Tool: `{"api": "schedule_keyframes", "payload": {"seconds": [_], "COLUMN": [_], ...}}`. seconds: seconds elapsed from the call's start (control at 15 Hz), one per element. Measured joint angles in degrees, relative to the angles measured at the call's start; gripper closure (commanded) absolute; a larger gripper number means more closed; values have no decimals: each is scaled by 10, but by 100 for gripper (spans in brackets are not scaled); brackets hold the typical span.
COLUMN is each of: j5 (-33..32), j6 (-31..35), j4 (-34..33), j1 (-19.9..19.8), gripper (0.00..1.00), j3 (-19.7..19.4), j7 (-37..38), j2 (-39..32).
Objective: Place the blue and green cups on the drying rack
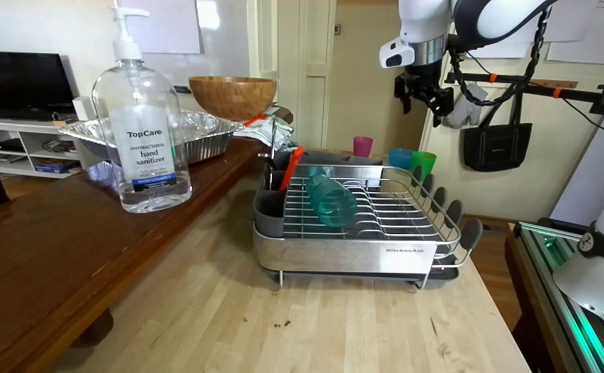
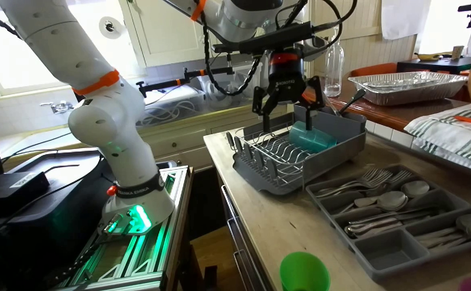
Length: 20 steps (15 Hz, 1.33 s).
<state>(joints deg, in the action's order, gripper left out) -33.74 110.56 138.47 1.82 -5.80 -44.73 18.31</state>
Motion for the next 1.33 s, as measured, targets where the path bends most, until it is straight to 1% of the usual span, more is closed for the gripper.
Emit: {"api": "schedule_keyframes", "payload": {"seconds": [0.07,0.2,0.47,0.73,0.87,0.93,1.07,1.33], "j5": [9,26,60,114,150,171,205,217], "j6": [0,0,9,77,120,141,161,165], "j4": [-3,-4,4,21,27,28,28,27], "j1": [-2,-19,-71,-118,-133,-138,-138,-138], "gripper": [0,0,0,0,0,0,0,0], "j3": [-3,-21,-88,-164,-188,-197,-203,-200], "j7": [1,2,-9,-54,-63,-68,-93,-96], "j2": [1,4,9,5,-4,-12,-28,-37]}}
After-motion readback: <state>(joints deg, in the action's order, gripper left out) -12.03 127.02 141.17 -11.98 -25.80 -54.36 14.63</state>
